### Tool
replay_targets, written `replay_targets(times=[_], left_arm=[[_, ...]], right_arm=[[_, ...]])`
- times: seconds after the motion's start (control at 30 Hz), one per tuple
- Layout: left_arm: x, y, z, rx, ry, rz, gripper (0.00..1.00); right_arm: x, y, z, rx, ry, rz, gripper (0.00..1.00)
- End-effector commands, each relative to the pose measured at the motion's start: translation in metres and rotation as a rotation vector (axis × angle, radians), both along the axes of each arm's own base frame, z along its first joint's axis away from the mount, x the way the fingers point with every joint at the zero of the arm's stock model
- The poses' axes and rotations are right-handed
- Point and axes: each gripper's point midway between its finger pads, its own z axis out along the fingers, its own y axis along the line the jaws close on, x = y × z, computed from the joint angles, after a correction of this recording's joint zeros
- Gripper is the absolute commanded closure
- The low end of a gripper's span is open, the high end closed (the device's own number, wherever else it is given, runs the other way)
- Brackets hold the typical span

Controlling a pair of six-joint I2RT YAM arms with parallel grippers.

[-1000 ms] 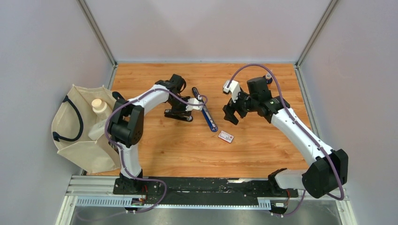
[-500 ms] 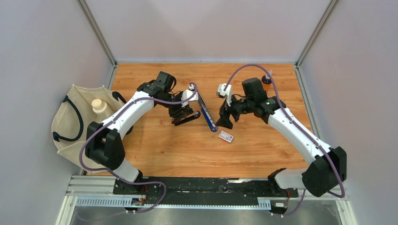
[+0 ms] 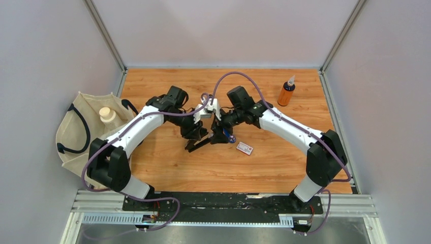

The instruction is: Load the staples into the stapler

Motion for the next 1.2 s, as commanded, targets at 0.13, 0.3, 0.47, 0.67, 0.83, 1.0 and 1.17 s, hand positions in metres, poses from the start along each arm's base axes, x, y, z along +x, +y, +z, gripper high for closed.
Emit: replay_targets(times=[0.13, 0.3, 0.47, 0.67, 0.83, 1.0, 1.17], left_arm=[[-0.031, -0.018, 0.04, -0.198, 0.003, -0.077, 1.0], [-0.037, -0.02, 0.042, -0.237, 0.015, -0.076, 1.0], [-0.037, -0.02, 0.044, -0.245, 0.005, -0.068, 1.0], [-0.035, -0.017, 0.048, -0.27, 0.02, -0.05, 1.0], [-0.035, -0.017, 0.053, -0.289, 0.023, -0.045, 1.0], [-0.033, -0.017, 0.055, -0.281, 0.018, -0.033, 1.0], [-0.031, -0.018, 0.058, -0.282, 0.025, -0.022, 1.0]], right_arm=[[0.007, 0.025, 0.014, 0.099, -0.065, 0.047, 0.27], [0.002, 0.025, 0.011, 0.123, -0.061, 0.061, 0.3], [-0.001, 0.022, 0.009, 0.135, -0.036, 0.064, 0.3], [0.0, 0.014, 0.024, 0.215, 0.005, 0.056, 0.31], [0.0, 0.013, 0.023, 0.222, 0.028, 0.051, 0.32], [-0.001, 0.018, 0.016, 0.209, 0.049, 0.054, 0.34], [-0.006, 0.023, 0.015, 0.203, 0.059, 0.067, 0.38]])
